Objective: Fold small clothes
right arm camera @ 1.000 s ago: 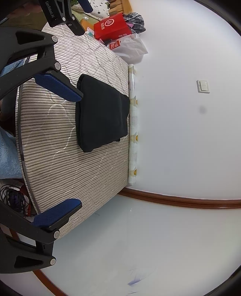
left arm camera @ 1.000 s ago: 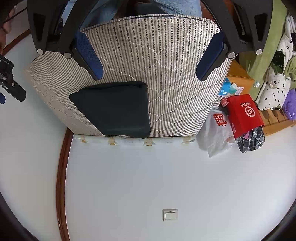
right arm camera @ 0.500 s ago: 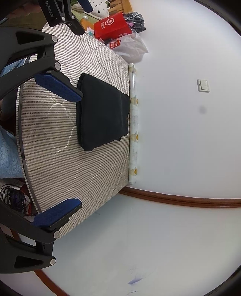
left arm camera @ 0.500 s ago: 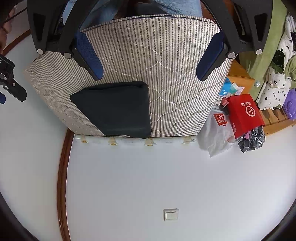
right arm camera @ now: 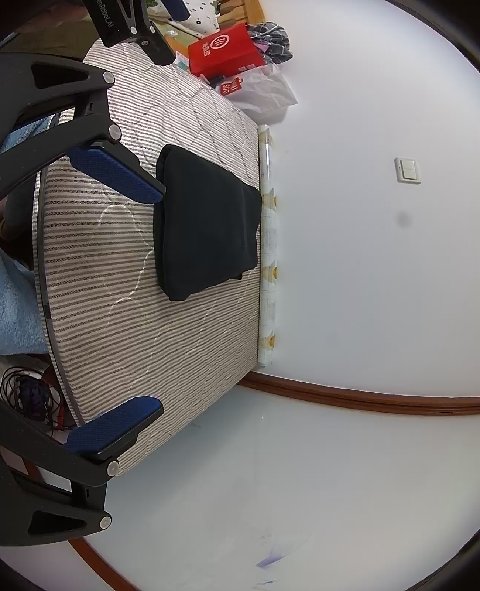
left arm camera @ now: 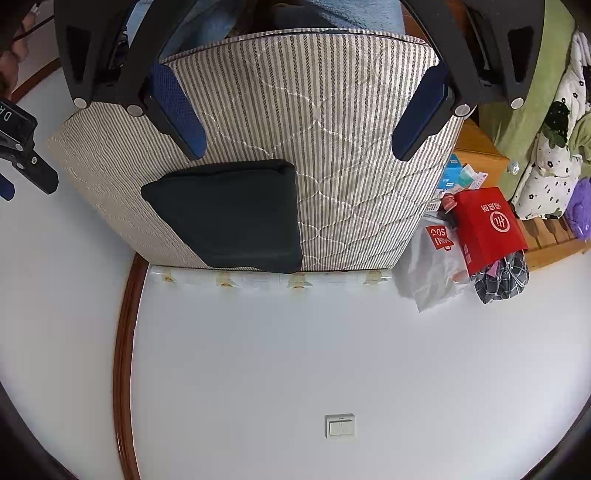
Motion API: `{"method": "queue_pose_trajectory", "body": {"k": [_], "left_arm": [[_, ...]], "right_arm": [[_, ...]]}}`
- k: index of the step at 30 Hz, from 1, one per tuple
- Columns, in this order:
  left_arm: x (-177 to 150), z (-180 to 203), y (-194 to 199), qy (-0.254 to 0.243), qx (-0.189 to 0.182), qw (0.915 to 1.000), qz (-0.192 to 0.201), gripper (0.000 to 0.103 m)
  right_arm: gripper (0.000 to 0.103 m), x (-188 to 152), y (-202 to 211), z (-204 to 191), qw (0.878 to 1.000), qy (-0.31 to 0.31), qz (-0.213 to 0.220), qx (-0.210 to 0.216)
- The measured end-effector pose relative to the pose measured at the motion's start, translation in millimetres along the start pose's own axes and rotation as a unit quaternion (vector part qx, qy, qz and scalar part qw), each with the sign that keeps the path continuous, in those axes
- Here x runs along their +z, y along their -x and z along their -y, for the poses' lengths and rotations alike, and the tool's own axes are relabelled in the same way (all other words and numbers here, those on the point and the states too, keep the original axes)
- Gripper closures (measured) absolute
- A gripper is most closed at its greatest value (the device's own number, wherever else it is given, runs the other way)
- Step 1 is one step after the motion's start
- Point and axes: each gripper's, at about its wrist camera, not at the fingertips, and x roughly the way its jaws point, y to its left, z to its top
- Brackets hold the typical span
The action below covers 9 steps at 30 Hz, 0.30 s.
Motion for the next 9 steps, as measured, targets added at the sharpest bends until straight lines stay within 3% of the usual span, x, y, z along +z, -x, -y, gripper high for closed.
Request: {"method": "queue_pose_trajectory", "body": {"k": [9], "left_arm": [[0.8,1.8,1.5,0.002,0.003,1.0,0.004,0.002]], "right_arm": [[0.0,-1.6,1.3,-1.3,1.0,0.001,0.001,0.001]]}}
